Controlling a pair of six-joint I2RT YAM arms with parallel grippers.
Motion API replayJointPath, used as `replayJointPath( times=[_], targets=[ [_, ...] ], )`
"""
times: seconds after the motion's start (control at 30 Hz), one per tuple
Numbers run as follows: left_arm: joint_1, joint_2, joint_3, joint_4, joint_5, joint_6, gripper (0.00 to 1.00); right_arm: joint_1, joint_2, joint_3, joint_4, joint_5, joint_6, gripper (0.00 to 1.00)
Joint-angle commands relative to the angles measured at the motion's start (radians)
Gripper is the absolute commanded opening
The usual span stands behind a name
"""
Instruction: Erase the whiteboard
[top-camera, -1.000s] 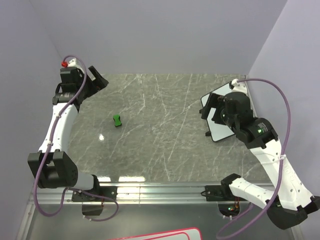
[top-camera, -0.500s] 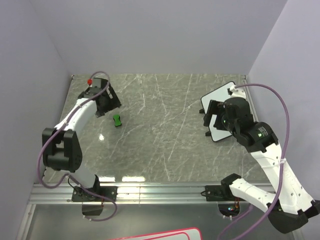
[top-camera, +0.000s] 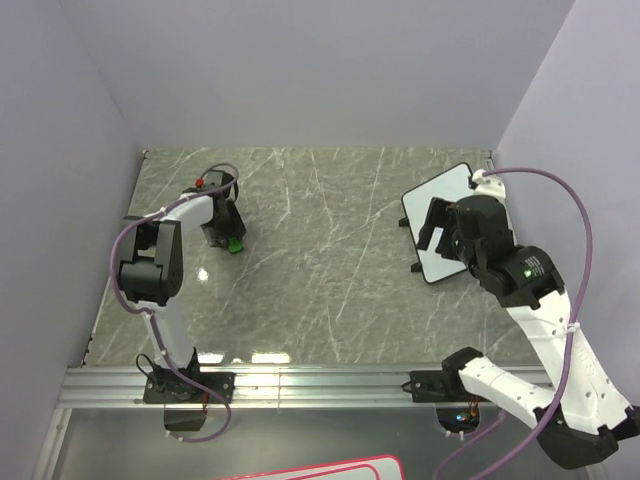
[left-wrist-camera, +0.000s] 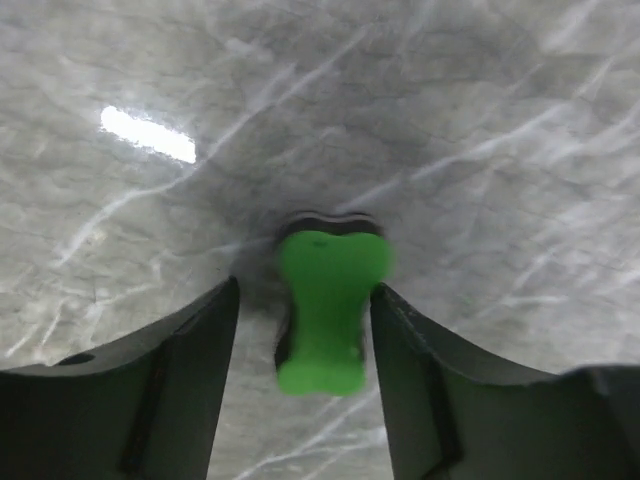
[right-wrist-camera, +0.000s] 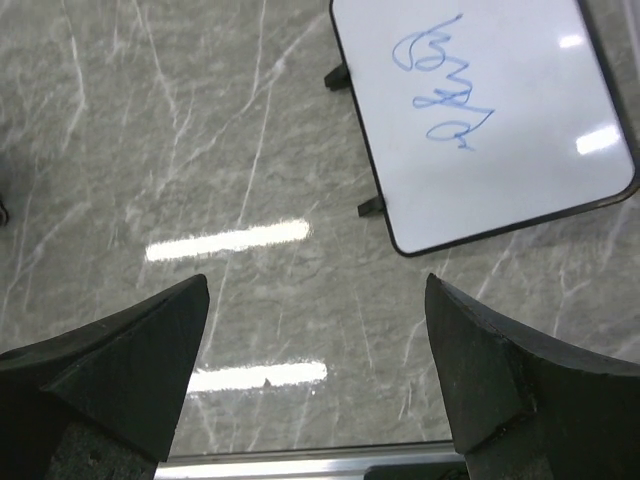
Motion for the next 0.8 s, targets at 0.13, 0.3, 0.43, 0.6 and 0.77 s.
replayJointPath(
  times=[0.13, 0.3, 0.43, 0.6, 0.77],
  targets=[
    [-0.019, 0.014, 0.009, 0.07, 0.055, 0.011, 0.27, -0.096, 0.129, 0.155, -0.002, 0.119, -0.014, 0.94],
    [-0.019, -0.001, 0.028, 0.066, 0.095, 0.014, 0.0, -0.259, 0.336, 0.213, 0.033, -0.178, 0.046, 0.93],
    [-0.027, -0.085, 0.009, 0.067, 0.181, -0.011, 0.0, -0.45, 0.47, 0.227, 0.096, -0.346, 0.147, 0.92],
    [-0.054, -0.178, -0.034, 0.047, 0.247, 0.002, 0.0, -0.607, 0.629, 0.328, 0.135, -0.328, 0.166, 0.89],
    [-0.071, -0.271, -0.083, 0.035, 0.273, 0.014, 0.0, -0.668, 0.701, 0.417, 0.156, -0.287, 0.114, 0.89]
  ],
)
